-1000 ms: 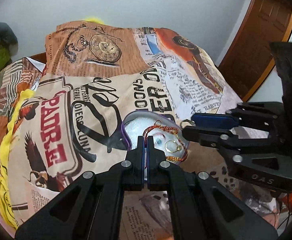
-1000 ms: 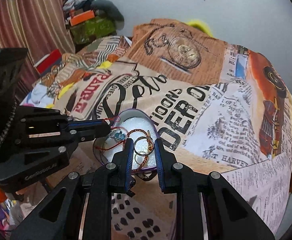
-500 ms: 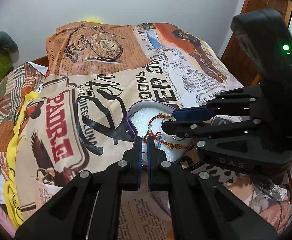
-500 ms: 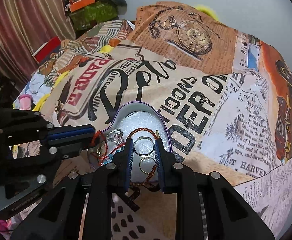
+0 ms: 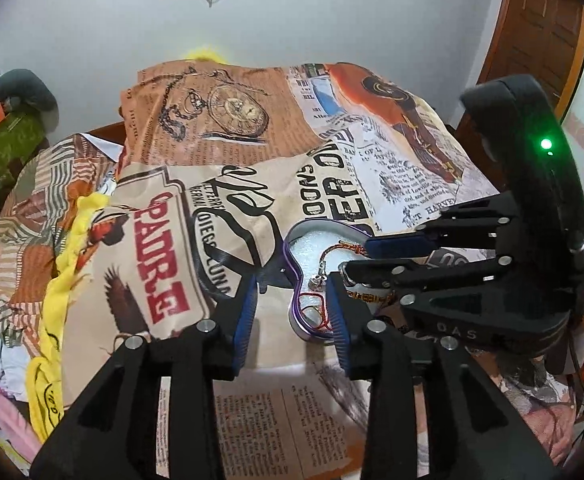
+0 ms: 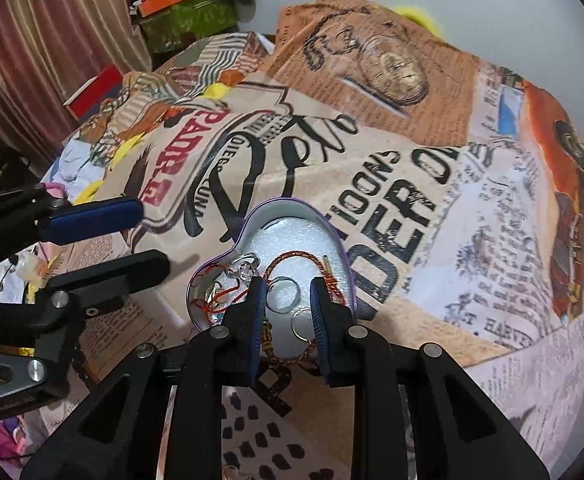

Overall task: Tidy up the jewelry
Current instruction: 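Move the left tool toward a silver earring while the right tool approaches another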

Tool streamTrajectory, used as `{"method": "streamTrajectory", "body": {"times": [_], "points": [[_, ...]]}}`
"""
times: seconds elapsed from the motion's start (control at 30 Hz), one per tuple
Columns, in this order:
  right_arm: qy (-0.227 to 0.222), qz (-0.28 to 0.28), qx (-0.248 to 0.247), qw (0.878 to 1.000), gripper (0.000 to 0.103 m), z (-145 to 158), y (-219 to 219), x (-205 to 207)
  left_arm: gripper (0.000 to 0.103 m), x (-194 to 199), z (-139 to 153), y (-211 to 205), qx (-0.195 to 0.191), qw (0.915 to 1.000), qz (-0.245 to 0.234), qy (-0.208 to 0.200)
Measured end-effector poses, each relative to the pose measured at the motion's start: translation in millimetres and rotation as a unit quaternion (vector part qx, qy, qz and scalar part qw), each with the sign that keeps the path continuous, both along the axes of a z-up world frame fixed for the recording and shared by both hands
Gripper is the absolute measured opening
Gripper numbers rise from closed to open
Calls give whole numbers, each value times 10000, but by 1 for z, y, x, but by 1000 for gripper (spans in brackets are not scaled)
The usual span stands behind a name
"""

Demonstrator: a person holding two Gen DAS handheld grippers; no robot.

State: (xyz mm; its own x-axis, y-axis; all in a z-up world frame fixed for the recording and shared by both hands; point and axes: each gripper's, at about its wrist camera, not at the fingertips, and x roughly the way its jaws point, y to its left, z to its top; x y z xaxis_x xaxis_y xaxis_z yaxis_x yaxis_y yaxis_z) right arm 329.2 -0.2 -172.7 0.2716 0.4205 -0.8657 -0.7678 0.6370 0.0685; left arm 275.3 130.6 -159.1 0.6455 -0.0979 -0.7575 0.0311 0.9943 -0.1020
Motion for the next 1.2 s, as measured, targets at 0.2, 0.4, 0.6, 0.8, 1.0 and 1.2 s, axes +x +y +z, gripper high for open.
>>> {"method": "streamTrajectory", "body": {"times": [0.2,0.4,0.6,0.8,1.0,1.2], "points": [[-286,-120,108,9995,21,25,-17,-14,38,-9,13,-1,33,9999,82,-66],[-562,-358,469,9967,25,57,-49,-31,40,-23,30,-10,22,9998,20,-185],[-1052,-586,736,9900,42,80,-84,-56,48,-39,45,-31,49,9993,-177,-338],[-1242,-767,748,9865,42,80,-113,-74,49,-47,41,-60,26,9985,-489,-233],[-1126,-911,577,9878,42,61,-138,-78,49,-52,20,-85,-59,9973,-720,87],[-946,-1077,424,9888,42,39,-159,-78,49,-59,-2,-113,-195,9938,-1058,287]]}}
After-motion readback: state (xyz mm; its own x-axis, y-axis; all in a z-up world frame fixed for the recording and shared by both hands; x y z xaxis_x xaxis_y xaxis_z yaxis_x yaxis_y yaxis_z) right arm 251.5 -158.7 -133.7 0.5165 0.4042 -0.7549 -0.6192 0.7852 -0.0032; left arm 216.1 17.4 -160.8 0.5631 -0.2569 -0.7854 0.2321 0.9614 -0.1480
